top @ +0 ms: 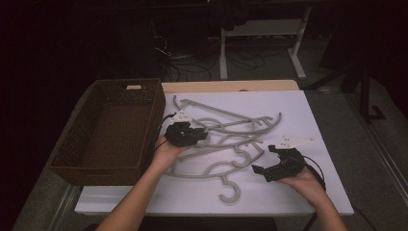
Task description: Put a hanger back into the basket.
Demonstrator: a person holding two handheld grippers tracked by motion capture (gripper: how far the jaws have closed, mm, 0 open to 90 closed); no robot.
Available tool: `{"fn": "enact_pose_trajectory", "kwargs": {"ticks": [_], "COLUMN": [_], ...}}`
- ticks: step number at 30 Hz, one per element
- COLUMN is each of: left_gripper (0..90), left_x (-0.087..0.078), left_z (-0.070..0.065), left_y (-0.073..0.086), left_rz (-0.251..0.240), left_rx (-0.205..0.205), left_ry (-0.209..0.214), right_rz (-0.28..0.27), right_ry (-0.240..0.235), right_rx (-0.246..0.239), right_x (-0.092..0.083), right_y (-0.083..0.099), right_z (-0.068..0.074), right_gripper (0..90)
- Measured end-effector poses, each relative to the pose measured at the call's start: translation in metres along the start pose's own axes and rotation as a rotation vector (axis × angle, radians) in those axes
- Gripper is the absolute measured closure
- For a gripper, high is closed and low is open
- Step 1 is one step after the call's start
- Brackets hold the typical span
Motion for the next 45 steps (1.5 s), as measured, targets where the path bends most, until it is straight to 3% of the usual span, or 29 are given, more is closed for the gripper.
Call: {"fn": "enact_pose_trajectory", "kwargs": {"ticks": [2, 4, 10, 15, 20, 31, 45], "left_gripper": [84.4, 90.0, 90.0, 90.0, 90.0, 90.0, 90.0], "left_x": [0.007, 0.012, 0.027, 0.038, 0.042, 0.057, 0.079], "left_z": [0.005, 0.009, 0.013, 0.011, 0.008, -0.020, -0.075], "left_y": [0.002, 0.005, 0.008, 0.012, 0.011, -0.006, -0.016], "left_rz": [0.038, 0.062, 0.157, 0.221, 0.235, 0.257, 0.244], "left_rx": [0.008, -0.002, 0.036, 0.065, 0.072, 0.139, 0.174], "left_ry": [-0.034, -0.042, -0.097, -0.088, -0.072, 0.011, 0.194], "right_rz": [-0.006, 0.000, 0.015, 0.014, 0.006, 0.000, -0.014], "right_ry": [0.002, 0.003, 0.011, 0.012, 0.016, 0.013, 0.013], "right_rx": [0.004, -0.005, -0.016, -0.013, -0.001, 0.006, 0.004], "right_x": [-0.001, 0.000, 0.002, 0.001, 0.000, -0.001, -0.002], "right_y": [0.000, 0.000, 0.001, 0.001, 0.003, 0.004, 0.003], "right_z": [0.000, 0.001, 0.002, 0.003, 0.001, -0.001, -0.002], "right_gripper": [0.0, 0.0, 0.0, 0.0, 0.0, 0.0, 0.0]}}
Point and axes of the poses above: each handheld gripper's, and its own axes: x roughly forward along the jaws, y roughly out of its underside, z roughly to its left, the point moved 2 cm from there along x, roughly forward along the jaws, and after that the axes turned 3 degrees about -x, right-handed, at the moved point
